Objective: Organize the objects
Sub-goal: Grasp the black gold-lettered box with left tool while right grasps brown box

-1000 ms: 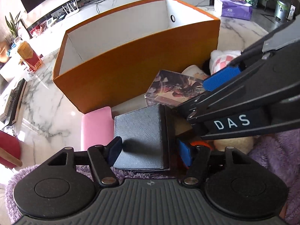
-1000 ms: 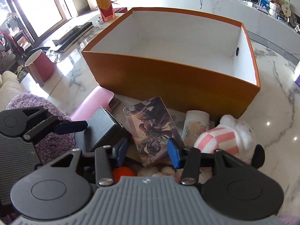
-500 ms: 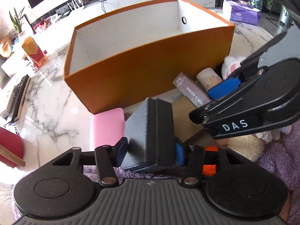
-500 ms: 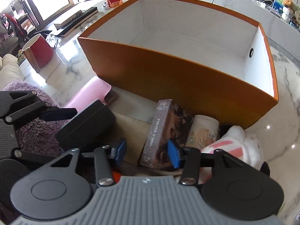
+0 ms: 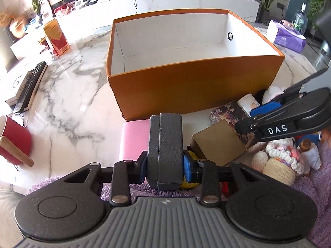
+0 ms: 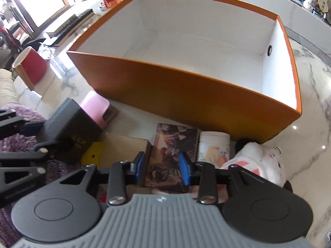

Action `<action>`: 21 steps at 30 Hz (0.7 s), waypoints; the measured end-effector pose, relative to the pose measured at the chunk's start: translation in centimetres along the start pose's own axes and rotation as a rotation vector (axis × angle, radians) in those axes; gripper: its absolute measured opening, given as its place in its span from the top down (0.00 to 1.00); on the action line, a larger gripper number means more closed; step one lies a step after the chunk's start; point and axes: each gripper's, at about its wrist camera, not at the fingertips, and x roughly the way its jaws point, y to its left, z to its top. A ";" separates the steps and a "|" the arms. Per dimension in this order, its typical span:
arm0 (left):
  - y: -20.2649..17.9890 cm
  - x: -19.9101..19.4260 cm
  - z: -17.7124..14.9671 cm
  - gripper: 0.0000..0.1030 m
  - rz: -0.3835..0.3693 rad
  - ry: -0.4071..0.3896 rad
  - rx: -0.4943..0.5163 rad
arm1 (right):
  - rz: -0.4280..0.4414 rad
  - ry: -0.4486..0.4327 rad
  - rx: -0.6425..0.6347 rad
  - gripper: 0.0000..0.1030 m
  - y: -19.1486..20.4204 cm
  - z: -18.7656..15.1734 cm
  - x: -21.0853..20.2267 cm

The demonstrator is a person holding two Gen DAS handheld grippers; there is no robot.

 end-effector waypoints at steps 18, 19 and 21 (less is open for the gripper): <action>3.0 -1.8 0.1 0.62 -0.031 -0.059 -0.122 | 0.103 0.060 0.111 0.43 2.5 -0.3 0.3; 3.2 -1.9 0.0 0.62 -0.033 -0.063 -0.125 | 0.093 0.066 0.111 0.42 2.9 -0.3 0.7; 3.4 -2.3 0.0 0.62 -0.036 -0.072 -0.132 | 0.072 0.062 0.111 0.42 3.2 -0.3 1.4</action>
